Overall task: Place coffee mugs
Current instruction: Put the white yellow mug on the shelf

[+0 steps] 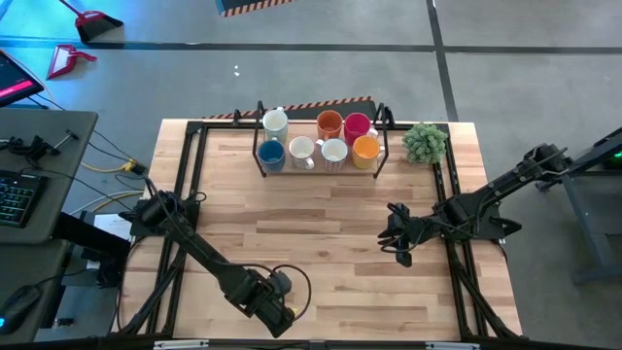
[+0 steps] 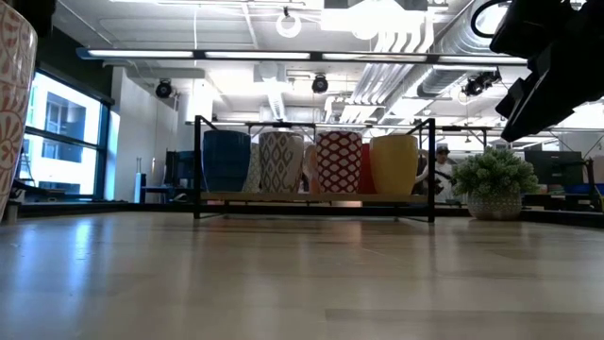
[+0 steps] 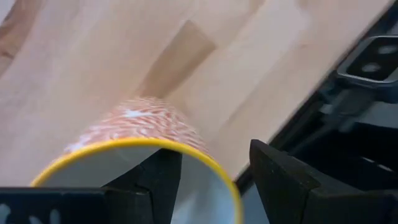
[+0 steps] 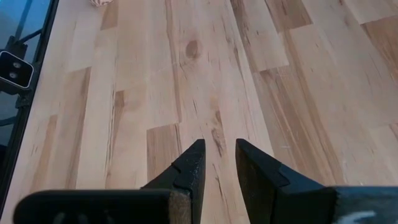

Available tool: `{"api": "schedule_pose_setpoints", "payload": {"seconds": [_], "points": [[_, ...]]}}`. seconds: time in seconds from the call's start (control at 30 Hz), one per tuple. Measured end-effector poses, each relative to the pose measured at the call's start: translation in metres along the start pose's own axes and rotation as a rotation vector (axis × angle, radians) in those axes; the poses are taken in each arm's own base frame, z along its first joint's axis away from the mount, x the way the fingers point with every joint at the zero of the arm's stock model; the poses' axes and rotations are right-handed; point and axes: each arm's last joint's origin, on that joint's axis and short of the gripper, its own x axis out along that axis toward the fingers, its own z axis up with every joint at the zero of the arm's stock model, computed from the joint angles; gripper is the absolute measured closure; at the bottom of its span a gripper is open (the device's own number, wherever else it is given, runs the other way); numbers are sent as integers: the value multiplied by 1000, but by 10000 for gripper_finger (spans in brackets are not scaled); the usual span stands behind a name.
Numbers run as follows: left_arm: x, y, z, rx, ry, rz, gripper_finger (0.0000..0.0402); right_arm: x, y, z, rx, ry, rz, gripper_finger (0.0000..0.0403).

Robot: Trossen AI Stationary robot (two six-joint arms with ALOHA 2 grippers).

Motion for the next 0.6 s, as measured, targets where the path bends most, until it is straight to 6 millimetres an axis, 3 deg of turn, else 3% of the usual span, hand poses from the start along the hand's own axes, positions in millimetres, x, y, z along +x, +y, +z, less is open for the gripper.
{"api": "schedule_pose_setpoints", "payload": {"seconds": [0.33,0.6], "points": [[9,2,0,16,15,44,240,0,0,0,2,-2,7,324],[10,4,0,51,53,61,343,0,0,0,1,-1,8,324]]}}
